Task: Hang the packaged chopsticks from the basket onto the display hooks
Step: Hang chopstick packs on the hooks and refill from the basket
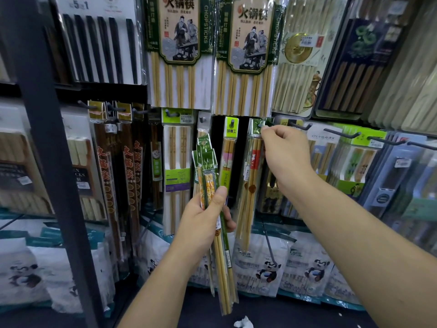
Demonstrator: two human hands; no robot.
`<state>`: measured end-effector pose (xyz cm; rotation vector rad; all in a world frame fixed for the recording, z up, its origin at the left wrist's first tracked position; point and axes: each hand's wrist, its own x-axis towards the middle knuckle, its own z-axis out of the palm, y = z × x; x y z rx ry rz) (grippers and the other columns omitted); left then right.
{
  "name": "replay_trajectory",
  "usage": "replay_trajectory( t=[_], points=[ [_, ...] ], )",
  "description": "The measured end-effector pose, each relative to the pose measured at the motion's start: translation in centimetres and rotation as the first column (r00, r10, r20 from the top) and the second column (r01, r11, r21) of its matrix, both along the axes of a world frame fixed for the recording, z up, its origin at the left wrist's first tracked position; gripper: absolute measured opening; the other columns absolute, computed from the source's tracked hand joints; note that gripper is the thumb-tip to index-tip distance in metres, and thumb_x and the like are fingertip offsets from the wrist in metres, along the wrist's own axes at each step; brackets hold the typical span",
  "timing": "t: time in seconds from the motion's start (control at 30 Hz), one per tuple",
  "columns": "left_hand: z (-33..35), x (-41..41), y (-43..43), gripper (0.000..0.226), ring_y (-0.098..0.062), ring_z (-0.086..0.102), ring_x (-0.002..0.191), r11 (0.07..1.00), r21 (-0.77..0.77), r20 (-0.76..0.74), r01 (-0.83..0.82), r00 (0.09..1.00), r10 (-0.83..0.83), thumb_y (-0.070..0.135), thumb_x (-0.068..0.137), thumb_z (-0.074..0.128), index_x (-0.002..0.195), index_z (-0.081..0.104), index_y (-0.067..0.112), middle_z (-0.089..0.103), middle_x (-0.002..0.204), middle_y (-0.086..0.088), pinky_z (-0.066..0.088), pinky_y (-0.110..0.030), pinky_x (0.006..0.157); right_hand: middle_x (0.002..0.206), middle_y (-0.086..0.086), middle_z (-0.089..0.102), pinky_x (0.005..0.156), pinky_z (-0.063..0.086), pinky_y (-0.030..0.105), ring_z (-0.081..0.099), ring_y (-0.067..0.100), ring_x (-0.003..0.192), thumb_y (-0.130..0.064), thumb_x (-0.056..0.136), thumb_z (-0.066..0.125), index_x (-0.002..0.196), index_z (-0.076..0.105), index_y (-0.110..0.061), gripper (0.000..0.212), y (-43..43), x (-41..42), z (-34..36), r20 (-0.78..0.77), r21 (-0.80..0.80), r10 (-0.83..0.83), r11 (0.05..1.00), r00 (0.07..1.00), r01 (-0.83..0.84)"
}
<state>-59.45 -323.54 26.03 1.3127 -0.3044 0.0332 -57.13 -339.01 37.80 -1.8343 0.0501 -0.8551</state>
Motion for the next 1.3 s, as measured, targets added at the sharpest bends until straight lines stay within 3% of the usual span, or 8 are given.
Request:
replay_trajectory(
  t=[0.2,0.33,0.53,0.8,0.93,1.13,1.2,1.3],
  points=[
    [0.0,-0.2,0.0,0.055,-0.022,0.07,0.058,0.999,-0.011,-0.008,0.034,0.999,-0.034,0.049,0.096,0.061,0.1,0.057,-0.006,0.065,0.077,-0.029,0.059,-0.027,0.057,0.047,-0.013,0.043,0.065,0.041,0.016,0.044,0.005,0.05,-0.027,0.101,0.055,0.065,0.054,-0.012,0.039,-0.3,0.1,-0.7,-0.006,-0.124,-0.081,0.989,0.997,0.08],
    [-0.2,-0.1,0.1,0.053,-0.021,0.067,0.059,0.999,0.008,0.009,0.036,0.999,-0.036,0.055,0.086,0.067,0.098,0.057,0.005,0.064,0.069,-0.014,0.059,-0.032,0.057,0.062,-0.007,0.051,0.06,0.039,0.027,0.051,0.003,0.056,-0.034,0.099,0.06,0.079,0.055,-0.016,0.027,-0.2,-0.8,-1.5,-0.038,-0.112,-0.109,0.988,0.993,0.104],
    [-0.6,0.1,-0.1,0.049,-0.02,0.069,0.06,0.996,0.038,0.048,0.086,0.995,-0.088,0.061,0.082,0.073,0.103,0.062,0.018,0.068,0.065,-0.003,0.059,-0.033,0.057,0.065,-0.014,0.058,0.063,0.047,0.019,0.052,-0.004,0.059,-0.039,0.093,0.07,0.081,0.07,-0.019,0.023,1.3,-3.2,-2.4,-0.189,-0.254,0.273,0.914,0.943,-0.316],
    [-0.7,-0.1,-0.3,0.04,-0.017,0.067,0.059,0.99,0.078,0.049,0.117,0.991,-0.121,0.044,0.088,0.076,0.105,0.059,0.012,0.066,0.064,-0.001,0.059,-0.032,0.056,0.063,-0.007,0.052,0.053,0.042,0.012,0.045,-0.001,0.054,-0.028,0.095,0.071,0.076,0.067,-0.012,0.025,1.6,-3.2,-3.0,-0.189,-0.289,0.29,0.897,0.938,-0.336],
    [-0.3,-0.3,-0.4,0.048,-0.019,0.068,0.059,0.992,0.053,0.041,0.115,0.992,-0.117,0.058,0.084,0.067,0.101,0.059,0.013,0.066,0.062,-0.002,0.06,-0.032,0.056,0.053,-0.011,0.051,0.04,0.036,0.01,0.045,0.001,0.043,-0.027,0.097,0.068,0.072,0.07,-0.02,0.026,1.4,-3.3,-3.1,-0.202,-0.224,0.298,0.913,0.933,-0.34],
    [-0.7,0.0,-0.4,0.065,-0.029,0.072,0.063,0.995,-0.062,-0.088,0.083,0.992,-0.088,0.072,0.083,0.062,0.105,0.061,0.01,0.072,0.071,-0.015,0.061,-0.036,0.06,0.056,-0.008,0.06,0.05,0.042,0.011,0.053,-0.002,0.05,-0.025,0.099,0.066,0.079,0.075,-0.014,0.023,1.2,-3.1,-2.7,-0.151,-0.043,0.264,0.961,0.953,-0.273],
    [-0.8,0.2,-0.2,0.077,-0.026,0.075,0.08,0.999,-0.03,-0.089,0.04,0.995,-0.042,0.08,0.079,0.062,0.112,0.063,0.01,0.077,0.088,-0.014,0.062,-0.037,0.071,0.056,-0.01,0.06,0.052,0.043,0.013,0.052,-0.003,0.05,-0.024,0.102,0.061,0.083,0.075,-0.018,0.025,0.8,-3.0,-2.2,-0.146,0.001,0.222,0.975,0.964,-0.224],
    [-0.9,0.4,0.0,0.08,-0.013,0.074,0.083,0.997,0.063,-0.048,-0.044,0.998,0.047,0.084,0.078,0.056,0.103,0.066,0.008,0.078,0.091,-0.004,0.056,-0.02,0.069,0.056,-0.013,0.062,0.06,0.047,0.022,0.053,-0.002,0.051,-0.025,0.103,0.059,0.085,0.073,-0.027,0.023,0.1,-2.8,-1.0,-0.106,0.051,0.16,0.987,0.981,-0.155]
  ],
)
